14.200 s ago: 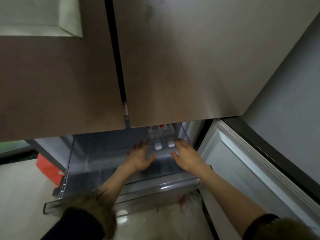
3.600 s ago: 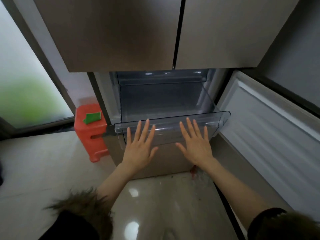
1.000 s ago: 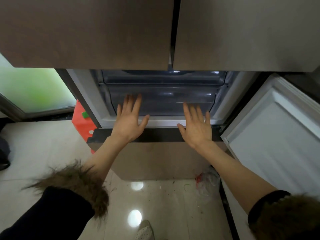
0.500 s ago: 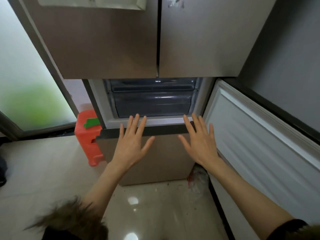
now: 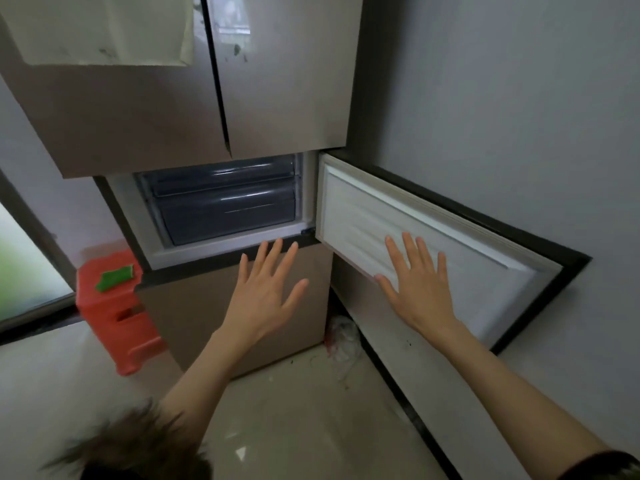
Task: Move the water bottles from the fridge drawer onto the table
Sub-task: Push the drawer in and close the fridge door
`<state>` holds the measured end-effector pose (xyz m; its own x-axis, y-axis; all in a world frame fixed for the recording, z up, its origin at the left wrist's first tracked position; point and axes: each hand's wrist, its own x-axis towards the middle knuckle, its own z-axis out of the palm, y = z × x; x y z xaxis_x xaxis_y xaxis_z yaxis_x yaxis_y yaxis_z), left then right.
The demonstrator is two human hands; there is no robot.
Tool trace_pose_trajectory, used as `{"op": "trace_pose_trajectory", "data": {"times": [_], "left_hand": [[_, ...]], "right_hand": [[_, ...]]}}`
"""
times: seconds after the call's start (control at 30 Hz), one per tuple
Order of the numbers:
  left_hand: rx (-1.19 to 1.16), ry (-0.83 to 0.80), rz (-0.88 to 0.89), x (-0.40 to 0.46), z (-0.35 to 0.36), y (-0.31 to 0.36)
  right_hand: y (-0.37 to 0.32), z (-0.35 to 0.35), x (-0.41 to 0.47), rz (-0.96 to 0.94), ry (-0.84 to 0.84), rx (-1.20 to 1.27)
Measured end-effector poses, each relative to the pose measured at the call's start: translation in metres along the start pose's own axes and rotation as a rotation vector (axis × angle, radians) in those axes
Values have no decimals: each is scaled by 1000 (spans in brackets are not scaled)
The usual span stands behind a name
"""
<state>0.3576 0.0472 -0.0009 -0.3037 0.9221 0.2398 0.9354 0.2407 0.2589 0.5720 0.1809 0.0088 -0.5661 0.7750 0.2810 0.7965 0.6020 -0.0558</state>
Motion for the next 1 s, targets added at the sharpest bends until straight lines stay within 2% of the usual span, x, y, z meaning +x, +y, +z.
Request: {"op": "trace_pose_trajectory", "data": {"times": [0.2,0.33,0.47,0.83,1.0], "left_hand": [[-23,-14,126,1,6,77],[-52,-43,122,0,21,116],[-61,-80,109,-4,34,149],[-66,-126,20,-28,36,170],[-64,-131,-3,-40,41,164]], "right_hand": [[76,-23,-24,74,73,-147],[127,-39,-22,201,-61,-271],[160,-34,-27,270,-168,-225],[166,-39,-34,125,-88,-331],[141,-39,-54,22,-17,-237]]}}
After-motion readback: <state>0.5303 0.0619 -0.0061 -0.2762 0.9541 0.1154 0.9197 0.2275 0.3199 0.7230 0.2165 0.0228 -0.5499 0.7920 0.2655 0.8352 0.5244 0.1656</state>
